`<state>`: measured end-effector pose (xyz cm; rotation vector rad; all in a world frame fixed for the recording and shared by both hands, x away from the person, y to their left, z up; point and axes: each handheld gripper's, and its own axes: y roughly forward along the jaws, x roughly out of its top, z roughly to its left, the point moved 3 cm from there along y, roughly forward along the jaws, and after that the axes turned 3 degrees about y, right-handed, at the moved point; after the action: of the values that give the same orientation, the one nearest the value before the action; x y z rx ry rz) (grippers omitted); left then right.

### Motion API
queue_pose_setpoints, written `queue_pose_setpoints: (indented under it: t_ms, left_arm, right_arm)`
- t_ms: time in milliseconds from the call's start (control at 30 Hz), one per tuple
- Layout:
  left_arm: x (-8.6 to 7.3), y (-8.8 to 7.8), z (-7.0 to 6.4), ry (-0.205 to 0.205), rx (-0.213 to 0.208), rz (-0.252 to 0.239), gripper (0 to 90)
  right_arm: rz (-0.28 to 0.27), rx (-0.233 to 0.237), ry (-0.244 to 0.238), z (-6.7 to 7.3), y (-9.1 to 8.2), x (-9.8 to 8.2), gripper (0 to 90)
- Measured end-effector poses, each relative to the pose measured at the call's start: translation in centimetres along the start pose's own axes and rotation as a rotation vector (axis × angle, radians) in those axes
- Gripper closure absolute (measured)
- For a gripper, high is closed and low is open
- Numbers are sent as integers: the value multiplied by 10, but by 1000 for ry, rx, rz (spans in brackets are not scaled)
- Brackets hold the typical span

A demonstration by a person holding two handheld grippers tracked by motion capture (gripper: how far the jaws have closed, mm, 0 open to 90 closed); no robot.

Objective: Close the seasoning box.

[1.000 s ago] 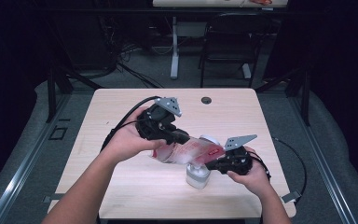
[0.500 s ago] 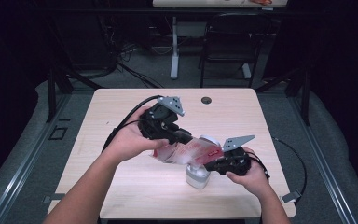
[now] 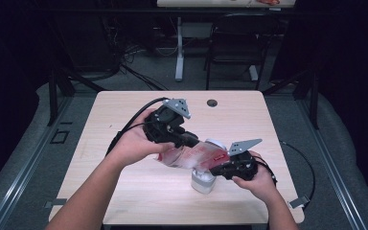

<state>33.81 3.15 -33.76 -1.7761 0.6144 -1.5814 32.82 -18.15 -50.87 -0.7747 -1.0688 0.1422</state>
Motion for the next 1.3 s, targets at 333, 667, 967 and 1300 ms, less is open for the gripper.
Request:
queue_pose_setpoints:
  t_ms: [333, 667, 967, 1300]
  left_arm:
    - [1, -1, 0, -4, 0, -13, 819]
    - [1, -4, 1, -5, -10, -35, 818]
    - [-10, -4, 6, -18, -18, -42, 815]
    - [-36, -10, 11, -61, -12, -66, 812]
  right_arm:
    - [-4, 9, -1, 1, -1, 0, 831]
    - [-17, 5, -10, 4, -9, 1, 831]
    - [-43, -17, 3, 0, -17, 0, 830]
    - [-72, -19, 1, 2, -15, 4, 830]
